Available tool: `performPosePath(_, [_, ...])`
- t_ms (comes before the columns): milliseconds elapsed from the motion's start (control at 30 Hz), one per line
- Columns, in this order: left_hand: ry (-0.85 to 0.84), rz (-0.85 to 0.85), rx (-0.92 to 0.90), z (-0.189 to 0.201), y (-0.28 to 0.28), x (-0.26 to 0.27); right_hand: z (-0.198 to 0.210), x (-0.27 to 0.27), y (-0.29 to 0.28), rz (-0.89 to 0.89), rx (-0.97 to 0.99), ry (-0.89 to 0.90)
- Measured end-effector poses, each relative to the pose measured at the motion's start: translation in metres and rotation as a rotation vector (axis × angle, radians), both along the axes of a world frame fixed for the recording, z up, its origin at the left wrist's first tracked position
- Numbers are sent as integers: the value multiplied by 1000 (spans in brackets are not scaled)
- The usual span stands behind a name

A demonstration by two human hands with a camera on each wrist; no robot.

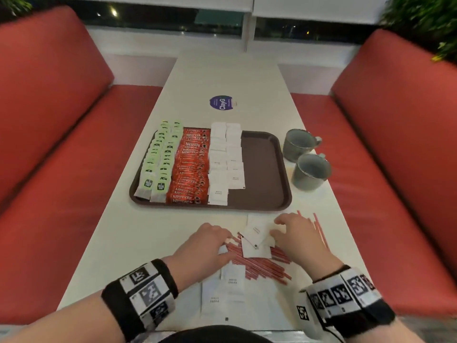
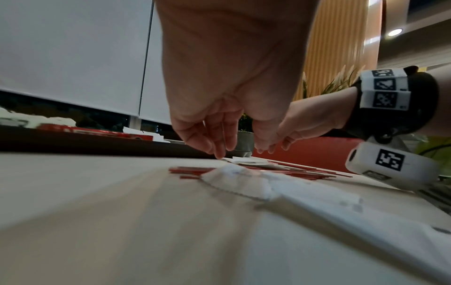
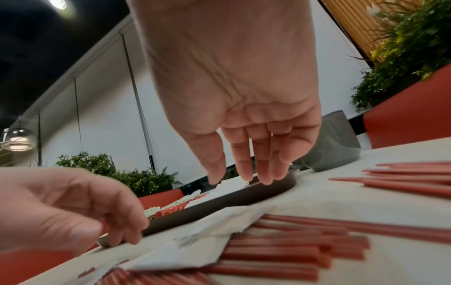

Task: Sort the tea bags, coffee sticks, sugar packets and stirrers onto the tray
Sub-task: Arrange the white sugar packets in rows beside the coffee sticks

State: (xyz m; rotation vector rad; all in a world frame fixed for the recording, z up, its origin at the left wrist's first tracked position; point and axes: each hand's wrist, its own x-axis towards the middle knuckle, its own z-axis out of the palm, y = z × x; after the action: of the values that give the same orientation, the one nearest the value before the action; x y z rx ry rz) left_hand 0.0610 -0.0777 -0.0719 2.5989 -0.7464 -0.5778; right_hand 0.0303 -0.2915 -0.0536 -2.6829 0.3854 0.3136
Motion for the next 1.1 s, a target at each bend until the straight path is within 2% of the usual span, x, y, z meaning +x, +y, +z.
performPosePath(133, [39,94,-29,-1,-32,11,-3,14,11,46,-96,117])
performPosePath(267, [15,89,33,-3,-60,15,-9,16,20,64,-180,151])
performPosePath(433, [61,165,-27,-6,-68,19,-8,20,15,46,-131,170])
performPosePath(600, [118,253,-143,1,-62,24,0,23,7,54,157,139])
performPosePath(700, [131,281,-212,10,-54,27,9,22,-6,-4,361,91])
performPosePath(800, [184,366,-336,20,-41,28,15,21,-18,-121,673,94])
performPosePath(933, [289,488,-459,28,-16,30,15,24,-26,-178,1006,126])
performPosePath(1000, [335,516,-488,30,-6,31,16,26,-26,-179,1079,144])
performPosePath(1100, [351,541,-542,34,9,32,19,32,-22,-163,1045,102])
